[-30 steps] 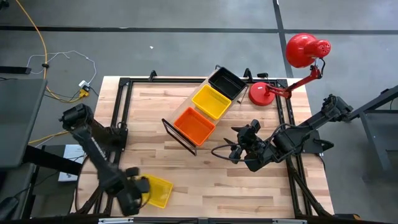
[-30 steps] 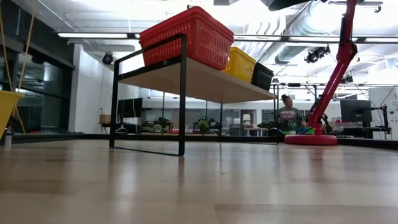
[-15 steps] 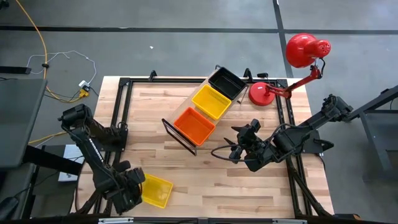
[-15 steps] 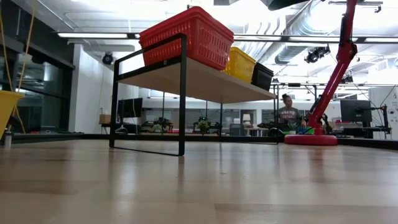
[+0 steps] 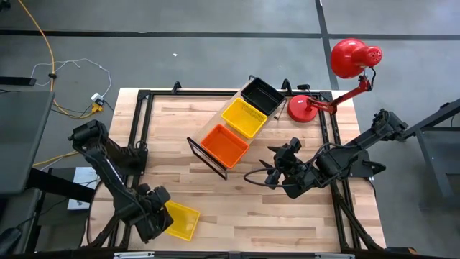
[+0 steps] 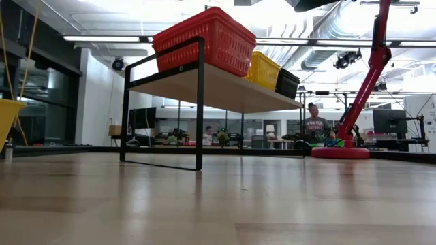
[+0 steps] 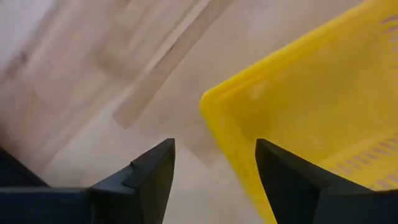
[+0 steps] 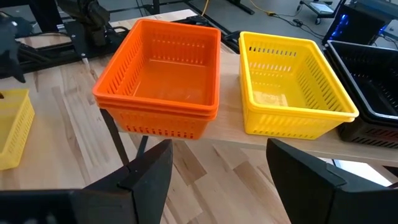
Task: Stack baskets on shelf by color
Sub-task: Stack the yellow basket on top of the yellow baskets on the shelf, then return to Home Position
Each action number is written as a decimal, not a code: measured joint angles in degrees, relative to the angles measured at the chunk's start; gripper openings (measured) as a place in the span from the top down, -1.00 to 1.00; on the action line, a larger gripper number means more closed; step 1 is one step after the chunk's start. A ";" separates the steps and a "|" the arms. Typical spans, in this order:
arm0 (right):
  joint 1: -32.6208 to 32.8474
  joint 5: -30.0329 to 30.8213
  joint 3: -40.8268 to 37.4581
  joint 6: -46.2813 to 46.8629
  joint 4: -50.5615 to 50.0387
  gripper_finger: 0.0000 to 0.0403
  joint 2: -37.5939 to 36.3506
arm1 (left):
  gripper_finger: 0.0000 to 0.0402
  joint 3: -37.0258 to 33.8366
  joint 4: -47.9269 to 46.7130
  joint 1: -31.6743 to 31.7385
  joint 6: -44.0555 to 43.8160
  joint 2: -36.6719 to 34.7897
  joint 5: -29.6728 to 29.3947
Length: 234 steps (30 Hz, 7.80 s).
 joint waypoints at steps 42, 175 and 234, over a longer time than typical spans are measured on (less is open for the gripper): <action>0.04 -1.81 0.00 -1.05 -0.68 -0.23 0.00 | 1.00 36.35 -24.37 12.13 35.49 -16.60 -38.09; -2.27 0.44 0.11 -8.68 3.21 0.04 -3.72 | 1.00 -44.65 72.00 52.32 102.09 -62.87 24.29; -15.70 -24.59 -45.28 -32.21 40.73 1.00 -50.82 | 1.00 -57.13 73.58 55.49 97.98 -75.59 27.16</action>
